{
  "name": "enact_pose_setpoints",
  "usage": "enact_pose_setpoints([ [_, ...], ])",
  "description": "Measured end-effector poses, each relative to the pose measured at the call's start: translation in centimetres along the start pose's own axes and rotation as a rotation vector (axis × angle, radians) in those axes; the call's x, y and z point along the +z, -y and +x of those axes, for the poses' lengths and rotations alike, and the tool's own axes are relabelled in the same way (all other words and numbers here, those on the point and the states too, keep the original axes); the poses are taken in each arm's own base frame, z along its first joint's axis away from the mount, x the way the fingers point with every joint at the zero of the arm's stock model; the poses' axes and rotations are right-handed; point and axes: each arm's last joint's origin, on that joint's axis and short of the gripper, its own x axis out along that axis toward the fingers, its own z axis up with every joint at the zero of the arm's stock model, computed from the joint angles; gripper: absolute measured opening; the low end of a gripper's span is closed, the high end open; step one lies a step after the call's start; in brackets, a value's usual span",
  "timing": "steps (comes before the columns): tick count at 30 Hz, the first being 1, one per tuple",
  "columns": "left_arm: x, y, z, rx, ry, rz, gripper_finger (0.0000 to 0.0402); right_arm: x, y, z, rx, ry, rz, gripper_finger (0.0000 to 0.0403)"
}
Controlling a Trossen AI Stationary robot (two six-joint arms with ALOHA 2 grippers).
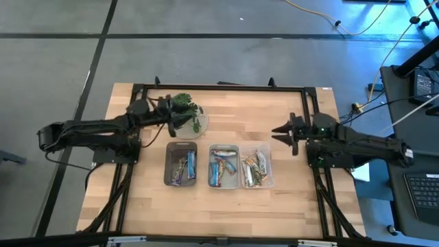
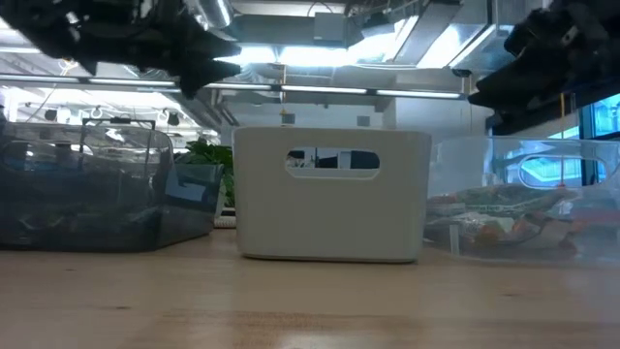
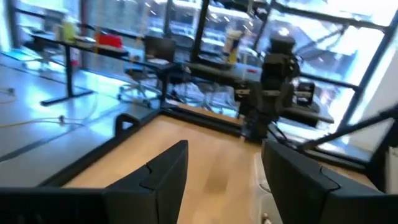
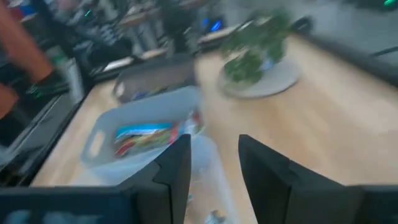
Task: Pick and place Granola Bars by type
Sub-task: Return to Home Position
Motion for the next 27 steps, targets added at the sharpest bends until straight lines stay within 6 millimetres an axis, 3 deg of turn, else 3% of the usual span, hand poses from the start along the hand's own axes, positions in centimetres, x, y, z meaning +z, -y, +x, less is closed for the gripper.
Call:
enact_pose_setpoints([
  [10,-2.2,-0.1,-3.7,0.053,0.056,0.015,0.0196,-1.4,0.7,-0.8,-0.111,0.121,-0.053,0.0138],
  [16,-3.2,-0.1,-5.6,0.045,0.102,0.005,0.0196,-1.6,1.7,-1.4,-0.445,0.140,-0.094,0.0138],
  [27,-5.3,-0.3,-7.2,0.046,0.124,0.015,0.0196,-2.1,1.2,-2.7,-0.368,0.145,-0.148,0.0138],
])
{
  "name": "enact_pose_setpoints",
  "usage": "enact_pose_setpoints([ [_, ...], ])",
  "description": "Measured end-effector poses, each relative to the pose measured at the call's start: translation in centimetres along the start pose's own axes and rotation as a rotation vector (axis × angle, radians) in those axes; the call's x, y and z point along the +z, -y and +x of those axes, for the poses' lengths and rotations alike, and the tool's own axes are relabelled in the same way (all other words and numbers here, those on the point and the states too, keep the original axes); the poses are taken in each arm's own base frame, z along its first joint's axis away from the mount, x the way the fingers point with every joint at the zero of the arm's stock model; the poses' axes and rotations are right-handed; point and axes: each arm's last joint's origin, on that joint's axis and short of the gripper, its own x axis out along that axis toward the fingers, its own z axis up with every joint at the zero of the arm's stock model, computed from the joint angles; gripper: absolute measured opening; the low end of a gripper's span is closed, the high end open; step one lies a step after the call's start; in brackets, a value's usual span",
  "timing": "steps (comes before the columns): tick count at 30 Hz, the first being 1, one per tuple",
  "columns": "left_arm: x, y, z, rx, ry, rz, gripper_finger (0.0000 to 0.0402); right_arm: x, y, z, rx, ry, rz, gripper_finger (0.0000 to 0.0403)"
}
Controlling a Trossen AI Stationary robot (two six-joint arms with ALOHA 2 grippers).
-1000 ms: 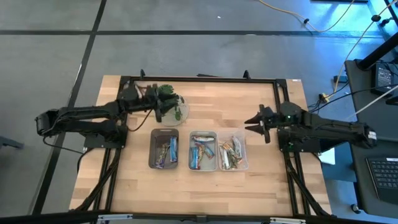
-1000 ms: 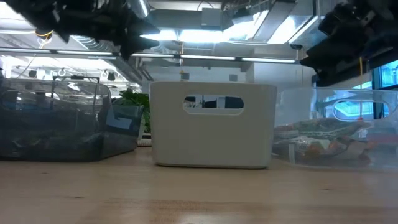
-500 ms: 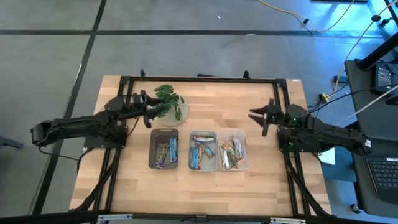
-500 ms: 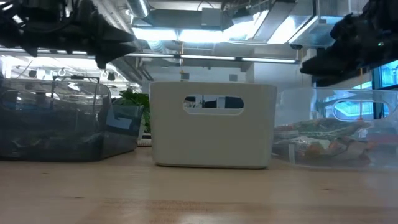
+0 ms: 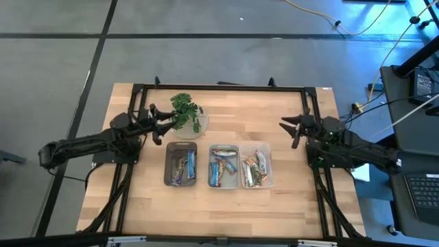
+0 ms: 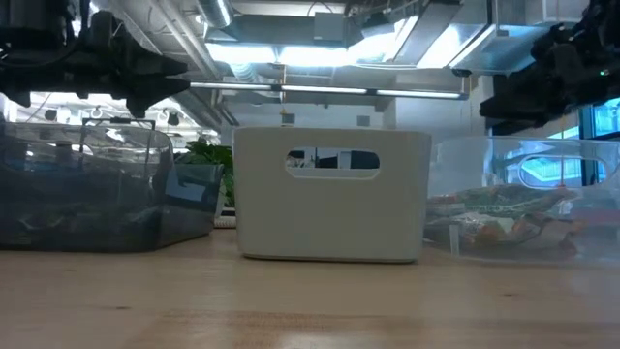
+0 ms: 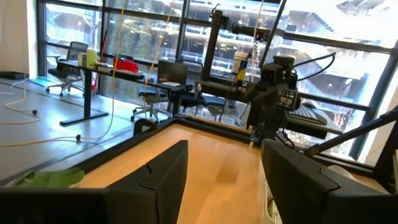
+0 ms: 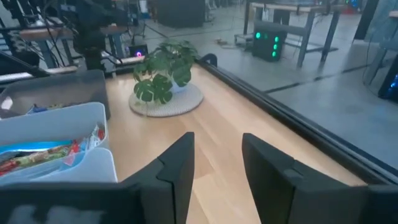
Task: Pick and place Granola Bars by type
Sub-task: Return to Home Position
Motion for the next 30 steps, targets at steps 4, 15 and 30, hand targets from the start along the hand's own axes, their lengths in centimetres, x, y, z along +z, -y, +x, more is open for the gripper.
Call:
enact_pose_setpoints([
  [4,-0.5,-0.1,-0.3,0.012,-0.051,-0.019,0.0196,-0.1,0.1,-0.6,0.001,0.017,-0.003,0.0138],
  [15,-1.1,-0.1,-1.2,0.004,-0.112,-0.049,0.0196,-0.2,-0.4,-0.5,0.158,0.029,-0.051,0.0138],
  [30,-0.9,-0.4,-2.0,0.130,-0.079,-0.056,0.0196,-2.0,-0.6,1.0,0.188,0.203,-0.051,0.0138],
])
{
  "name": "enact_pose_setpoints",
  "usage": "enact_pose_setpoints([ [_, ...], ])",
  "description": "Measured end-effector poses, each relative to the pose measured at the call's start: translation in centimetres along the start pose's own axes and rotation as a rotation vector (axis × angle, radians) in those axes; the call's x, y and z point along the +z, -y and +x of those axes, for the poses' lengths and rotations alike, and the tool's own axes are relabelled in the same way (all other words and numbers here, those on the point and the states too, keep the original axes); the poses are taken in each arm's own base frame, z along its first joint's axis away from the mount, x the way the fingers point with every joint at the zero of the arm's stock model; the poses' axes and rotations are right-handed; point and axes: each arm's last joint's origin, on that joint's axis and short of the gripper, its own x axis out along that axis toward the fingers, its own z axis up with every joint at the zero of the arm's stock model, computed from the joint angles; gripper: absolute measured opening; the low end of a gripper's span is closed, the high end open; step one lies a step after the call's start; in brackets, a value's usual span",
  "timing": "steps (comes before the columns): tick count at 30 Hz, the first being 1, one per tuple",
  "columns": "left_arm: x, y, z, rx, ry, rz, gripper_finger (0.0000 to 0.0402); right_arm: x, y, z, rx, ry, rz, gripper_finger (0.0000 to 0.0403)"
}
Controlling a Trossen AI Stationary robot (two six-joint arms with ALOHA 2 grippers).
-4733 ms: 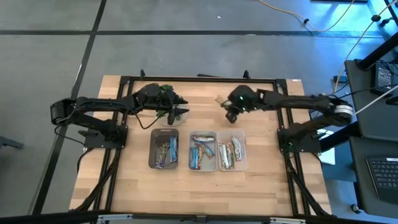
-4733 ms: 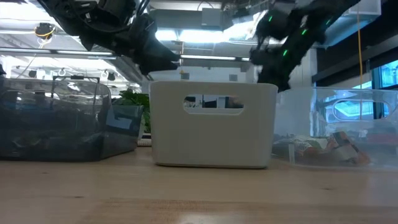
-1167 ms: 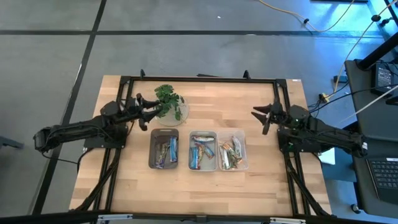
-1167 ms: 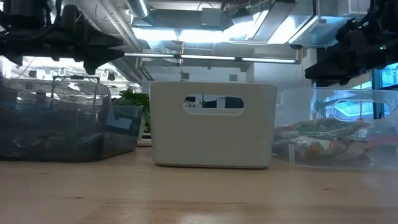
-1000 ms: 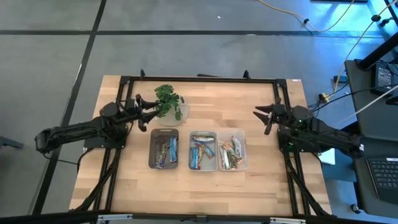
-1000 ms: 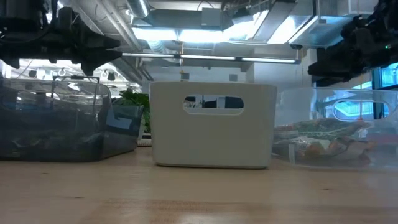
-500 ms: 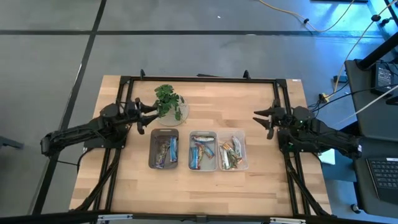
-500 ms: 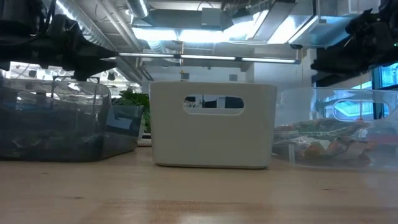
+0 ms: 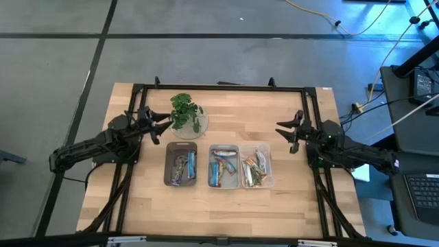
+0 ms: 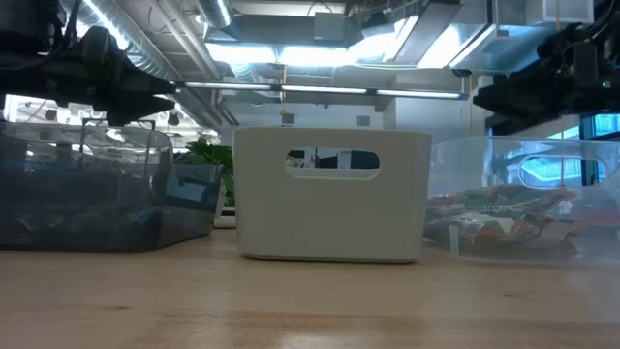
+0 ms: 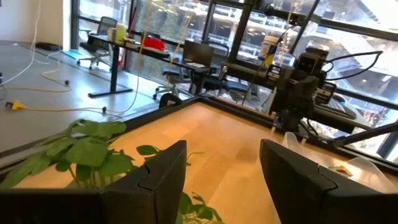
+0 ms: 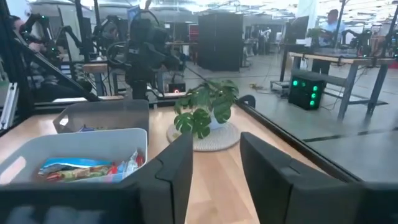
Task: Pick and place Granola Bars by type
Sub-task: Return to Home Position
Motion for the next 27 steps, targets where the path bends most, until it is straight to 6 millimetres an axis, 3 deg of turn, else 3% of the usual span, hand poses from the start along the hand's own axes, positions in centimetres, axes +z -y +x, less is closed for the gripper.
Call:
enact_pose_setpoints([
  [27,-0.06,-0.02,0.02,0.003,-0.002,0.000,0.0196,-0.40,0.00,0.11,-0.002,-0.044,0.085,0.0138],
])
